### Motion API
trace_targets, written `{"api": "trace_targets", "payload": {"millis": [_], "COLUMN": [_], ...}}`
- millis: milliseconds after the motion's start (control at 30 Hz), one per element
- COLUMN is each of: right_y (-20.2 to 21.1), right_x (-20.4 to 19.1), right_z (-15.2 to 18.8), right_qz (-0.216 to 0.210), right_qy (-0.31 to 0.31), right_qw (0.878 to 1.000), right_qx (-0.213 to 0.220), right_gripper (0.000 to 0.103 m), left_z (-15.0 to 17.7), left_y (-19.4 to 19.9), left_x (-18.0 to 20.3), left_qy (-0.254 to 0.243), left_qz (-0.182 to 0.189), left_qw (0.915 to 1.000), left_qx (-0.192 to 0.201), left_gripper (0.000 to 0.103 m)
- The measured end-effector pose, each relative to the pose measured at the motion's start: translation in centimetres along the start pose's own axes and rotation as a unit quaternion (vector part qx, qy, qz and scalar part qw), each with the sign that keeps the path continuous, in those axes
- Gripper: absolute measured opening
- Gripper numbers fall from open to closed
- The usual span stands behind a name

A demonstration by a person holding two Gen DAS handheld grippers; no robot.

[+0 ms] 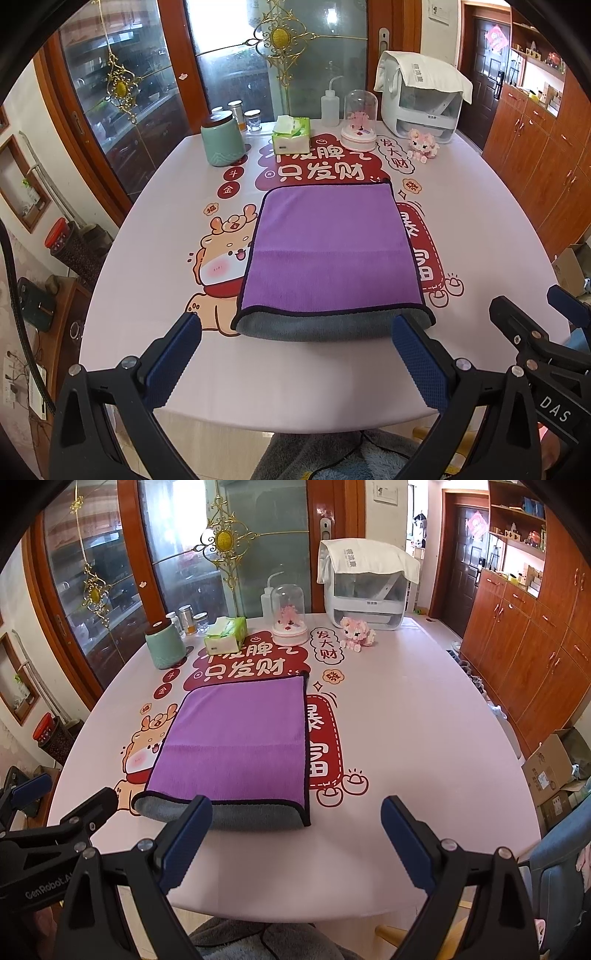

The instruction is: Fold towel

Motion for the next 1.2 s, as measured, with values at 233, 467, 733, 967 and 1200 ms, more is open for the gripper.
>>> {"api": "trace_targets", "payload": {"millis": [233, 467, 733, 967, 1200], "right_y": [-0.05, -0.08, -0.28, -0.41, -0.86], "right_x": [-0.01, 0.00, -0.03, -0.15, -0.49], "right_z": [0.47, 0.63, 0.68, 0.72, 0.86], "right_qz": [0.000, 0.001, 0.001, 0.001, 0.002], "right_qy": [0.001, 0.001, 0.001, 0.002, 0.002], "right_qw": [1.000, 1.000, 1.000, 1.000, 1.000], "right_qx": [-0.003, -0.007, -0.010, -0.011, -0.013], "right_gripper": [0.094, 0.094, 0.094, 0.094, 0.094], "left_z": [0.73, 0.82, 0.82, 0.85, 0.80], "left_y": [0.09, 0.17, 0.17, 0.19, -0.01], "left_x": [-0.09, -0.09, -0.04, -0.08, -0.39], "left_qy": [0.000, -0.001, 0.000, 0.000, 0.001], "left_qz": [-0.001, -0.001, -0.002, 0.000, 0.001], "left_qw": [1.0000, 1.0000, 1.0000, 1.0000, 1.0000], "left_qx": [-0.002, -0.003, -0.003, -0.002, -0.005], "left_gripper": [0.102, 0.102, 0.102, 0.102, 0.102]}}
Point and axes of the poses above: each gripper's, at about its wrist camera, not at the fingertips, and y roughly against the way its jaws point, x to its right, z to its underside, the point moved 6 cm from there along -y, roughly the way its jaws point, and after that the axes turned 9 degrees about z, right-handed, at the moved point
